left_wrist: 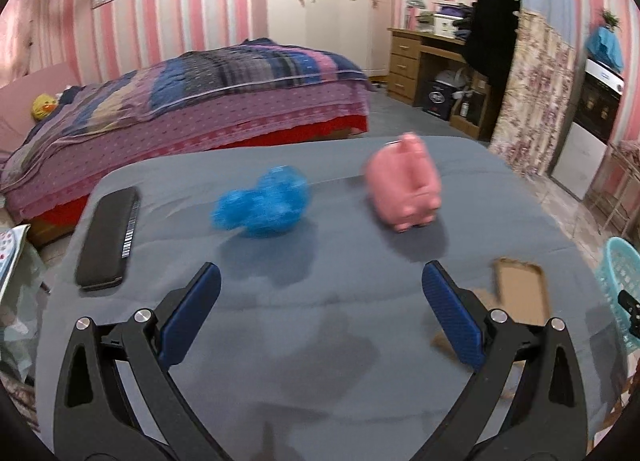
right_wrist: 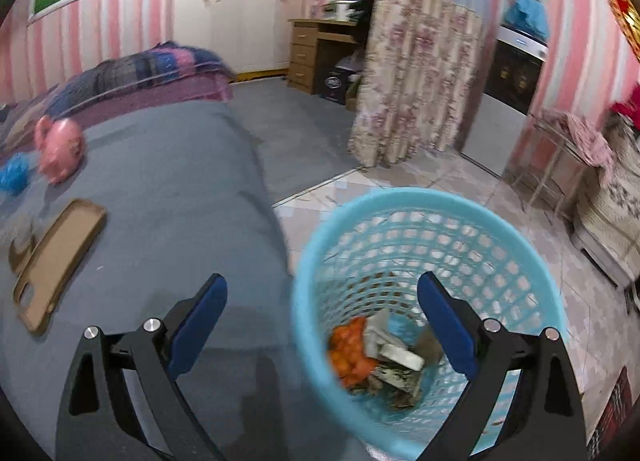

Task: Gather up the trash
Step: 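Swing both tools back over the table toward the blue bag and tube, then grasp the brown cardboard tube with the right tool while the left tool grasps the blue plastic bag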

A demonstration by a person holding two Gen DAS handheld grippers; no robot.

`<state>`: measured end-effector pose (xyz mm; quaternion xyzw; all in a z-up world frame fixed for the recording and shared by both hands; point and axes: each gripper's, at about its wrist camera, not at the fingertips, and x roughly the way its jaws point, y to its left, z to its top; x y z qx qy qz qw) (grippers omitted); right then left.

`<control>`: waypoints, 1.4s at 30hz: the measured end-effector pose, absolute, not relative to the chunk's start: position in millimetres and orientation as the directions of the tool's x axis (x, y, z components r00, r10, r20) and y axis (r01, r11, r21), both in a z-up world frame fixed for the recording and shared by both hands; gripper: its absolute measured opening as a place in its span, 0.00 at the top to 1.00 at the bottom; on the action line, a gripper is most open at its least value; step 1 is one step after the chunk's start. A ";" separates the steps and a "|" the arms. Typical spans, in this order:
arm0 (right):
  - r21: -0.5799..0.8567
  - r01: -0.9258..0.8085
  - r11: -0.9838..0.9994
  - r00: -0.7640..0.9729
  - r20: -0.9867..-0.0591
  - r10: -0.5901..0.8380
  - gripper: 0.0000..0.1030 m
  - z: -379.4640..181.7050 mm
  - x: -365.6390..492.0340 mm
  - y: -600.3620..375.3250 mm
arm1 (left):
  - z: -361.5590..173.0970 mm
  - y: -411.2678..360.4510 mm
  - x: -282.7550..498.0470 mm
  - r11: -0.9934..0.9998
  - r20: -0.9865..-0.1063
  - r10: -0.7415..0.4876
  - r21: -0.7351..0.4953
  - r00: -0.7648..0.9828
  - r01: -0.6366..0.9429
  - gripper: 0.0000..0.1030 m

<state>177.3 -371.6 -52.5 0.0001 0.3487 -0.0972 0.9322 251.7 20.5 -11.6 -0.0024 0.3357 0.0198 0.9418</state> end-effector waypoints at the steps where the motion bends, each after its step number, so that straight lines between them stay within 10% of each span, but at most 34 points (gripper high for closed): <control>1: -0.057 0.158 0.986 0.746 -0.647 -0.157 0.09 -50.9 177.5 -362.2 | -14.4 30.2 249.6 0.999 -0.636 0.048 0.015 0.770 -0.050 0.05; 26: -0.041 -0.324 0.945 0.674 -0.711 0.200 0.10 -52.2 227.7 -132.8 | -50.6 164.1 216.4 0.980 -0.695 0.144 -0.001 0.705 -0.201 0.06; 30: -0.058 -0.358 0.932 0.646 -0.736 0.203 0.47 -60.3 229.4 -116.4 | -49.3 167.3 215.9 0.979 -0.691 0.143 -0.005 0.709 -0.203 0.06; 42: -0.026 -0.301 0.953 0.717 -0.665 0.208 0.55 -42.3 246.7 -135.9 | -42.4 145.6 236.6 0.988 -0.677 0.108 -0.009 0.728 -0.155 0.05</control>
